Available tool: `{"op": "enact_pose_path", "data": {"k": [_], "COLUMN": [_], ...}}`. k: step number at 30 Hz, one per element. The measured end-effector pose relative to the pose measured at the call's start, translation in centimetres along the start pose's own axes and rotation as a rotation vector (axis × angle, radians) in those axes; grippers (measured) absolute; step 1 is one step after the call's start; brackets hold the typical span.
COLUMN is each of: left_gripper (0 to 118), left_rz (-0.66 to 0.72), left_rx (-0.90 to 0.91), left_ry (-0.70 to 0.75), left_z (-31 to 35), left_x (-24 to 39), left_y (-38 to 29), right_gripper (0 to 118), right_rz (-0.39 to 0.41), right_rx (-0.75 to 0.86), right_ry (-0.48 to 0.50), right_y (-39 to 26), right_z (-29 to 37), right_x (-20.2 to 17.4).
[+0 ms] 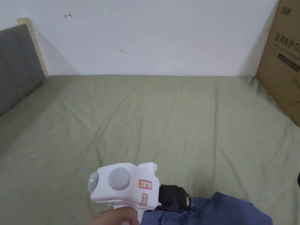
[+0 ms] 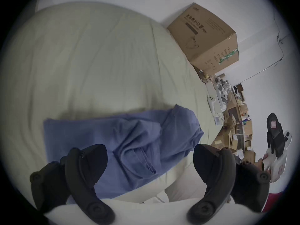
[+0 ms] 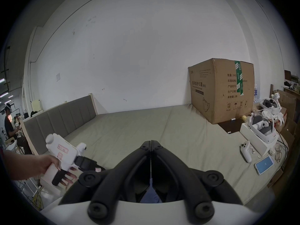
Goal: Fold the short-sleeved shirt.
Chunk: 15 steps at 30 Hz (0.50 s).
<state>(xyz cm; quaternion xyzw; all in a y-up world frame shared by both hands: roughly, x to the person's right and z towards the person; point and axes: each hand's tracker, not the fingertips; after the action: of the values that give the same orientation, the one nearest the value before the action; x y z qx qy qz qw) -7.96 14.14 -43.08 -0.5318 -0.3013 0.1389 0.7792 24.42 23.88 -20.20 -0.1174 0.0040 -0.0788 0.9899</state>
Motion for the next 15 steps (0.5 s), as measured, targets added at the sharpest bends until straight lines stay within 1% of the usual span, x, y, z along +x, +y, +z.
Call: {"op": "enact_pose_path", "data": {"k": [3,4,5,6,7,8,9,12,15], "left_gripper": [111,109,93,64,27,2,2,2,2], "left_rz": [-0.053,-0.060,-0.076,-0.110,-0.136,-0.152,-0.173,-0.186,-0.223], "left_rx": [0.060,0.056,0.067,0.105,0.119,0.112,0.100,0.051,-0.041], "left_ry": [0.079,0.132,0.161,0.185,0.222,0.265,0.308,0.253,0.315], "left_z": [3.7,4.9,5.7,6.3,6.3,5.9,5.2,1.8,-3.1], "left_x": [-0.7,-1.0,-1.3,-1.3,-1.3,-1.2,-1.1,-0.6,0.7], "left_y": [-0.5,-0.9,-1.2,-1.6,-2.2,-2.6,-2.9,-3.2,-3.4], "right_gripper": [0,0,0,0,0,0,0,0,0], "right_rz": [0.007,0.011,0.013,0.012,0.007,0.003,0.001,-0.003,-0.004], "right_rx": [-0.001,-0.004,-0.006,-0.009,-0.010,-0.009,-0.009,-0.012,-0.023], "right_ry": [0.010,0.011,0.011,0.013,0.019,0.026,0.029,0.032,0.030], "right_y": [-0.2,-0.3,-0.4,-0.4,-0.4,-0.4,-0.4,-0.4,-0.4], "right_z": [0.0,0.0,-0.1,-0.2,-0.2,-0.3,-0.4,-0.5,-0.5], "right_x": [0.2,0.1,0.1,0.1,0.2,0.2,0.3,0.4,0.7]}}
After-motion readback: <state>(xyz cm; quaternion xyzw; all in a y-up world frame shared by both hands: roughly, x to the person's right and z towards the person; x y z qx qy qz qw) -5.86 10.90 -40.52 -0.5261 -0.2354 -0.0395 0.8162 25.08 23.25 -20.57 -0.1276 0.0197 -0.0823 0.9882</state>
